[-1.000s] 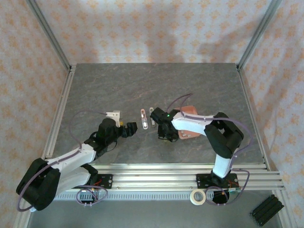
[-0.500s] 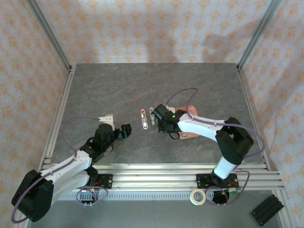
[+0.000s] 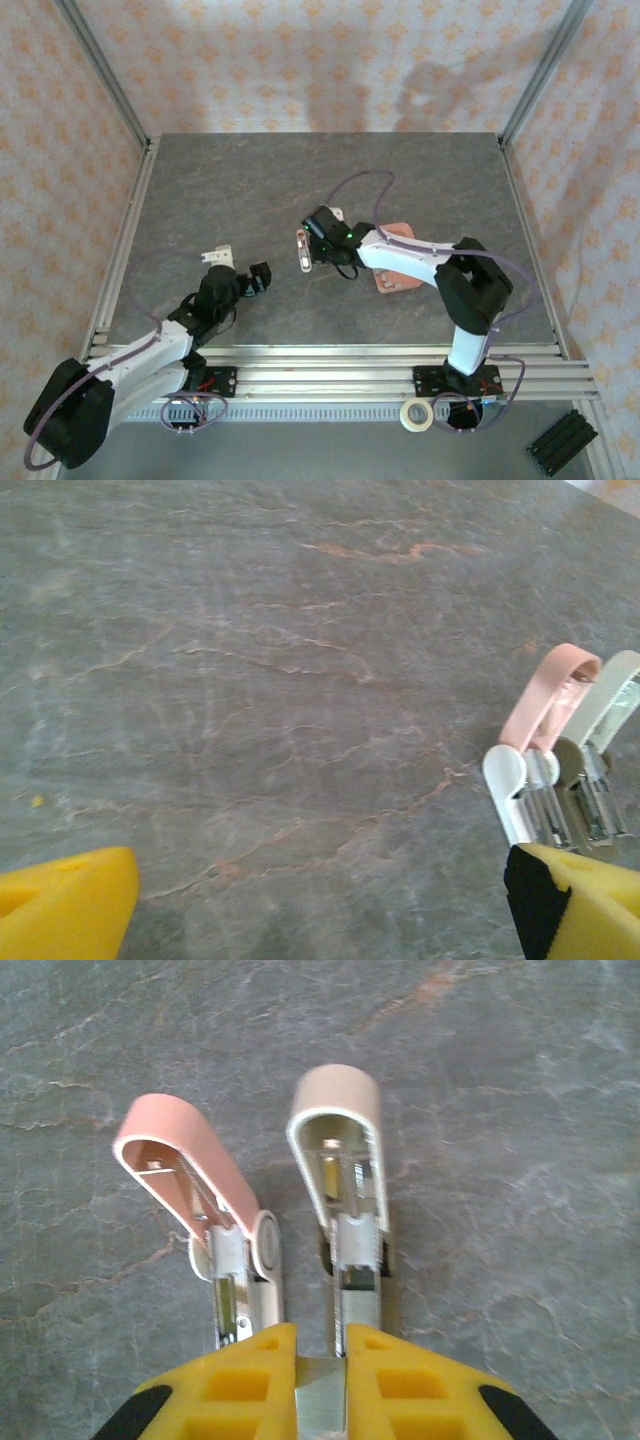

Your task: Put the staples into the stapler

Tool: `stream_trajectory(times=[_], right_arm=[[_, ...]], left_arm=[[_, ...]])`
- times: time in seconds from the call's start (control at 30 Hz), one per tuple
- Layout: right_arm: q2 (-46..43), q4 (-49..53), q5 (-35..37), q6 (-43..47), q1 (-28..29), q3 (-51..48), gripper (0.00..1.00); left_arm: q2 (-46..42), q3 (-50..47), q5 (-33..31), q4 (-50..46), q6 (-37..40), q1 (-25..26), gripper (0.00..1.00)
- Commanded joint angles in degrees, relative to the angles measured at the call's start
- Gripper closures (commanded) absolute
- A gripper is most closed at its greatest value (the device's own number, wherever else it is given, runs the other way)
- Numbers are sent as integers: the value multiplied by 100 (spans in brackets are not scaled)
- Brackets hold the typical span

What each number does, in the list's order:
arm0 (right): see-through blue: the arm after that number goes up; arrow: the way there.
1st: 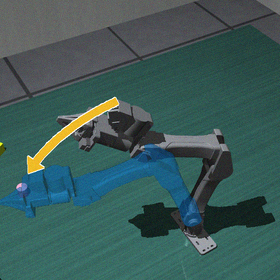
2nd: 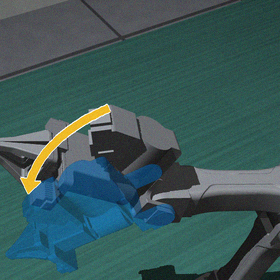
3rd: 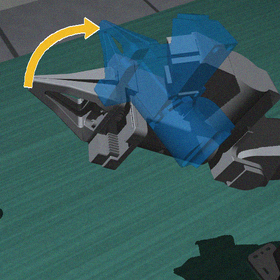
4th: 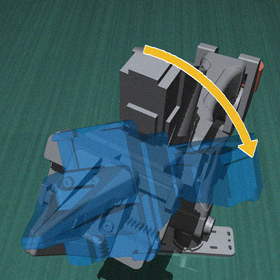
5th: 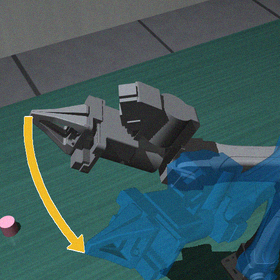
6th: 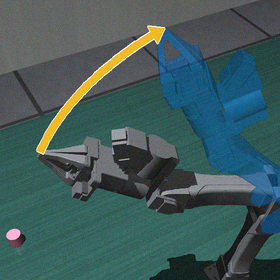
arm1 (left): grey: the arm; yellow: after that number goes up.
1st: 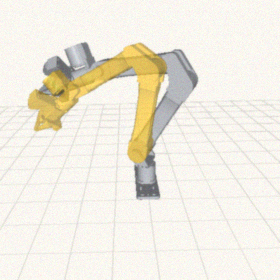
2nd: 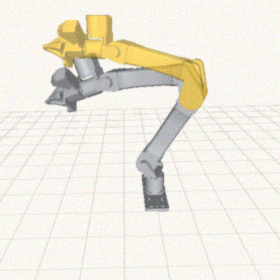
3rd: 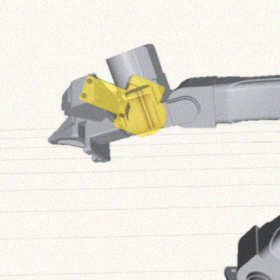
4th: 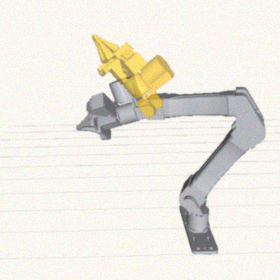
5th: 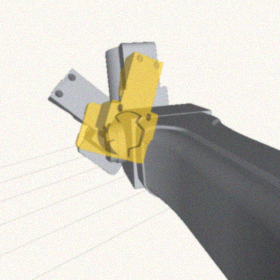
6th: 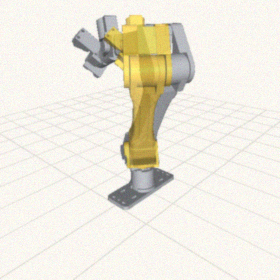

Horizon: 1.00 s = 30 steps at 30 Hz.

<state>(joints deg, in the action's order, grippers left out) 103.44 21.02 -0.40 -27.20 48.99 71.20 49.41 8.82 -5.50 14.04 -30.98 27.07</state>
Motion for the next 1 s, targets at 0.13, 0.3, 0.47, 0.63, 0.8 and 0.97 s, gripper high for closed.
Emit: stream_trajectory(times=[0.13,0.3,0.47,0.63,0.8,0.97], right_arm=[[579,-150,-60,383,128,658,84],[947,27,-187,379,184,970,85],[1174,294,-148,458,231,1152,85],[1204,429,-26,519,233,1212,85],[1116,404,9,519,234,1083,85],[1127,403,-21,489,242,1011,85]], left_arm=[[-554,-313,-794,-62,165,22,4],[-431,-394,-868,34,171,13,3],[-116,-355,-826,175,331,9,2],[151,-284,-768,274,380,17,2],[314,-268,-741,383,391,13,2],[338,-227,-719,389,383,18,2]])
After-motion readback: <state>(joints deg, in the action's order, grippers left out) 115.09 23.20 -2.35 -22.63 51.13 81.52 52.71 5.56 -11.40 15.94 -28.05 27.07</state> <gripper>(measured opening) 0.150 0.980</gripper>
